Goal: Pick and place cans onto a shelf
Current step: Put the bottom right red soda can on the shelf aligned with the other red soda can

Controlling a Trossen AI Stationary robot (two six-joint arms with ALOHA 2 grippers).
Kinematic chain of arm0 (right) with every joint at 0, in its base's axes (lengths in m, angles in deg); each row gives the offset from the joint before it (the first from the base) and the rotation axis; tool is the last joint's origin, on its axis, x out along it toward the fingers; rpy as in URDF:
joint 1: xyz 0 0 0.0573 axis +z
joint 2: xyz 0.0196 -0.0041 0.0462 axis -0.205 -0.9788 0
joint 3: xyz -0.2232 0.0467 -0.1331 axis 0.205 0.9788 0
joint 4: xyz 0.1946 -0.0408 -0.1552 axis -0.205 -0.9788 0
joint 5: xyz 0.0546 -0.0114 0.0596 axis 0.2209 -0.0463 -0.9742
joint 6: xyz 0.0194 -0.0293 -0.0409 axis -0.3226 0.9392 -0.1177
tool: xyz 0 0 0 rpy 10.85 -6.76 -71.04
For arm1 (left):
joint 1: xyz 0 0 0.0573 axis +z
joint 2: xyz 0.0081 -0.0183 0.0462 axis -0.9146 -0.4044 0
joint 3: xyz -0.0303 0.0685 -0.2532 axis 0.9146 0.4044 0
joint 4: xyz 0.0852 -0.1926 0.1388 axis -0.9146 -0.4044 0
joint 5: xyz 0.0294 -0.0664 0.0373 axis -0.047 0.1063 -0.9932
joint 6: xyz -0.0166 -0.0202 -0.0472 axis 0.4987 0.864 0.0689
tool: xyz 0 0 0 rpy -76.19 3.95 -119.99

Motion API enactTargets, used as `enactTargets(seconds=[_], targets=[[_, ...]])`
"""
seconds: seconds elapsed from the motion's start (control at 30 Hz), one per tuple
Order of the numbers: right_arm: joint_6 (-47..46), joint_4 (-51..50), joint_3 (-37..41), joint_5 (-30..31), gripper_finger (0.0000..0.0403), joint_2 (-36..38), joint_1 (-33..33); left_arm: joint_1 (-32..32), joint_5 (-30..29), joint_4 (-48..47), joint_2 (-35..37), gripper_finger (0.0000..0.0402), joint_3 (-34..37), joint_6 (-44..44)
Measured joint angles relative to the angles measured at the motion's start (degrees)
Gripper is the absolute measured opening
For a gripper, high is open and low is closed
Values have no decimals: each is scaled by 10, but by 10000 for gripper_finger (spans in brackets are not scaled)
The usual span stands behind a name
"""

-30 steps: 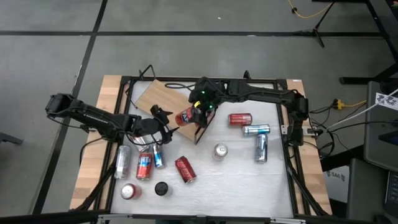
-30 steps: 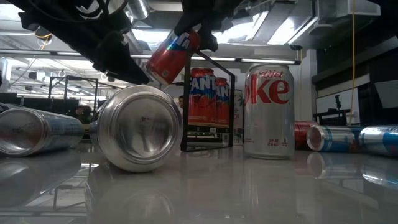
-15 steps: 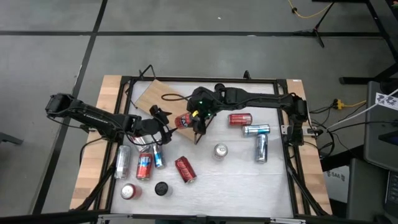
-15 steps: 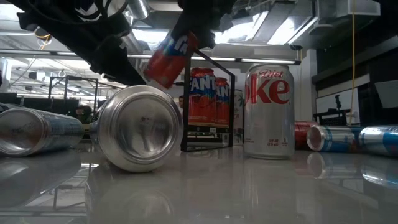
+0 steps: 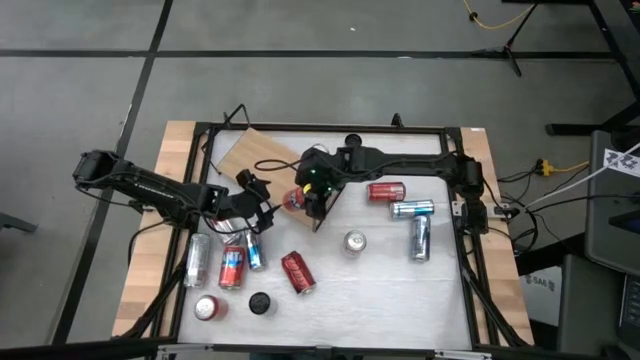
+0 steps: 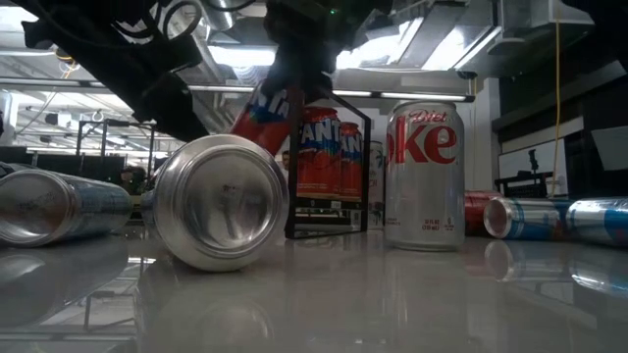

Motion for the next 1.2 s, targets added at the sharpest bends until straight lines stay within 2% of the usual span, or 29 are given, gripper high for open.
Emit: enactTargets(seconds=[0.33, 0.53, 0.83, 1.2], targets=[[13, 0, -1, 8, 298, -9, 0, 0, -27, -1, 0, 366, 0, 1], [13, 0, -1, 16, 298, -10, 0, 0, -43, 28, 0, 366, 0, 2], [13, 0, -1, 18, 298, -10, 0, 0, -39, 49, -2, 366, 0, 53], [13, -1, -1, 19, 298, -10, 0, 0, -37, 70, -59, 366, 0, 76]])
